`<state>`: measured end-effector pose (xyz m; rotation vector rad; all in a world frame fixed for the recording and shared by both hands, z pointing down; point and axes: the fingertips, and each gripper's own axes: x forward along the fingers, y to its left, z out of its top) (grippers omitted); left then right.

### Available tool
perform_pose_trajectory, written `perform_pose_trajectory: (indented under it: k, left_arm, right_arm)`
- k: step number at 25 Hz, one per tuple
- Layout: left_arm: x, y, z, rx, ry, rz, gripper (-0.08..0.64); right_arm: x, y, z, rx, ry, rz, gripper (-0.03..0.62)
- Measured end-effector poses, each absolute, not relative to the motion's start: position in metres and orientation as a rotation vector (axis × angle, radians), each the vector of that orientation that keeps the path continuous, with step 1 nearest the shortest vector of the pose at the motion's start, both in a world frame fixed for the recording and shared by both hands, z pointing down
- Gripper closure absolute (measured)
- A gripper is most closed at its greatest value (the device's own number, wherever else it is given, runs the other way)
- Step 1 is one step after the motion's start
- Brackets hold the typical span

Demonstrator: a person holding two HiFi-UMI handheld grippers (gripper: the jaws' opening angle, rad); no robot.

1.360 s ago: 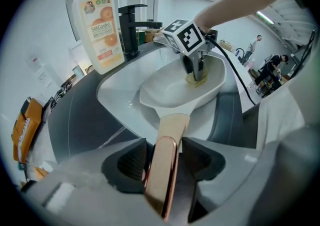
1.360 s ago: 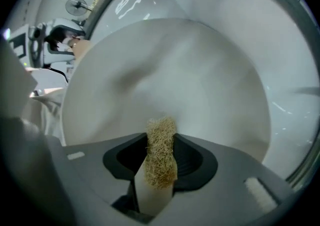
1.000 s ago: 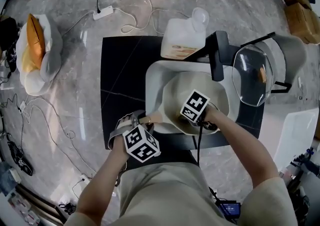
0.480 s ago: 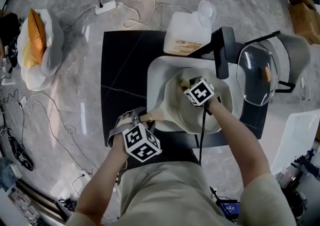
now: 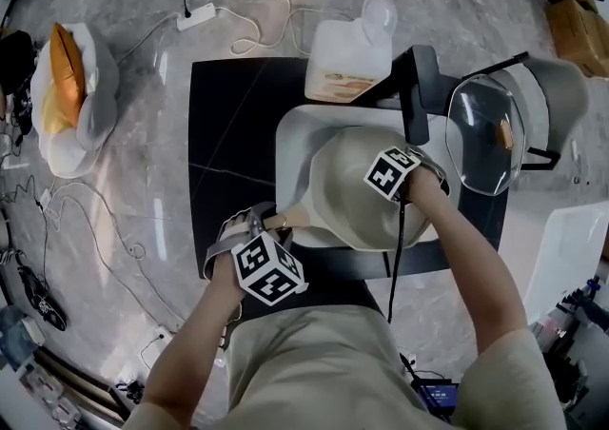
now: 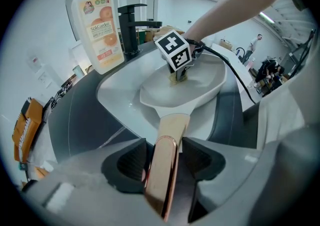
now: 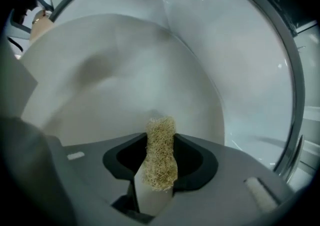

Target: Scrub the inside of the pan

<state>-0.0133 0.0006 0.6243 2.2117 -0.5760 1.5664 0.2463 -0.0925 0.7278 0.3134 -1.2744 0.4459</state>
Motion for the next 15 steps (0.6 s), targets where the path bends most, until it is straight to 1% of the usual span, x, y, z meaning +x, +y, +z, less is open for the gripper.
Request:
perform_pose_trajectory:
  k: [4, 8, 15]
  left_arm:
    - [-0.014, -0.001, 0.625, 2.204, -0.571, 1.571, 0.325]
    - [-0.014, -0.001, 0.624, 2.205, -0.584, 1.563, 0.325]
    - [-0.013, -0.001, 0.623, 2.202, -0.577, 1.558, 0.325]
  right_arm:
    - [0.256, -0.062, 0.708, 0.161, -1.208, 0.527, 0.428]
    - [0.253, -0.027, 0.682, 0.020, -1.184, 0.697, 0.428]
    - [0.177, 0.028, 0.663, -0.212, -1.388, 0.970, 0.425]
